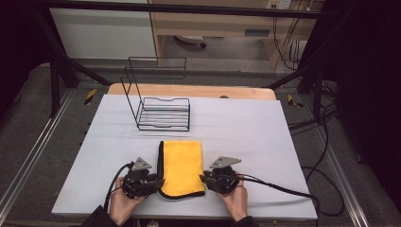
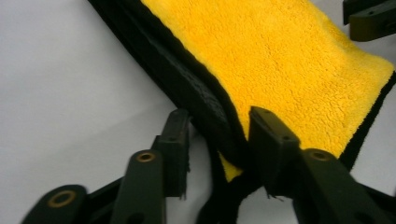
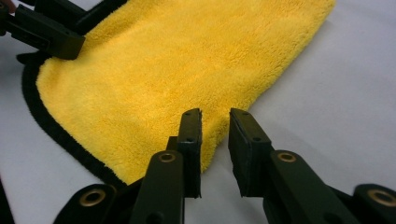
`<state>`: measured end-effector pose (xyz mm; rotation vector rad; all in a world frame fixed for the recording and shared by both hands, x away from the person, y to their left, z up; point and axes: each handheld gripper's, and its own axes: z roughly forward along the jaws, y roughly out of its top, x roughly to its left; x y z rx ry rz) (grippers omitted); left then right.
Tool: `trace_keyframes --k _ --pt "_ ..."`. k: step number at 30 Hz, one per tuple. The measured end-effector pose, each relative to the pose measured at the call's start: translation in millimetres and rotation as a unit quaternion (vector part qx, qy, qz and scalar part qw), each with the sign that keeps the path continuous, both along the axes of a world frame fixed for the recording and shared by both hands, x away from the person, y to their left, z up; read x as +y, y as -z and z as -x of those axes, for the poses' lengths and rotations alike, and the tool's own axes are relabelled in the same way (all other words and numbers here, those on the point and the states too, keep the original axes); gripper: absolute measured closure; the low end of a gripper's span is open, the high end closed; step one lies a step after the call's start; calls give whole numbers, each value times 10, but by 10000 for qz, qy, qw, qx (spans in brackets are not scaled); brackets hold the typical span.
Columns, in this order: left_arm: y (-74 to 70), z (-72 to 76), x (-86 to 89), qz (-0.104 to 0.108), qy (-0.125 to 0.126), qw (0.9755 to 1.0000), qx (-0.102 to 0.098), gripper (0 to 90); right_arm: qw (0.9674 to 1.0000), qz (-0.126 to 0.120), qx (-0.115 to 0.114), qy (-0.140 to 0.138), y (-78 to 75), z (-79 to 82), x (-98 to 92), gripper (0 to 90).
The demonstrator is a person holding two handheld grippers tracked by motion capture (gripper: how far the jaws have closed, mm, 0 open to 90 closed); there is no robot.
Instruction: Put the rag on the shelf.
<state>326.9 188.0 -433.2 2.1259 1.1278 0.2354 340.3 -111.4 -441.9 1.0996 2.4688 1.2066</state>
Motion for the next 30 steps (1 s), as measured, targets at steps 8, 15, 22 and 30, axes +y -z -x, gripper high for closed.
trace_keyframes --k 8,15,22,30 --pt "-59 -159 195 344 -42 9994 -55 334 9991 -377 -39 203 -85 -83 -288 355" --pt "-75 -315 235 350 -10 9993 -121 256 9988 -437 -58 226 -83 -132 -393 182" --pt "-131 -459 239 316 -17 9992 -235 162 9983 -511 -104 278 -86 -173 -448 84" --pt "-153 -623 182 290 6 9991 -294 113 9978 -519 -176 364 -93 -178 -485 40"
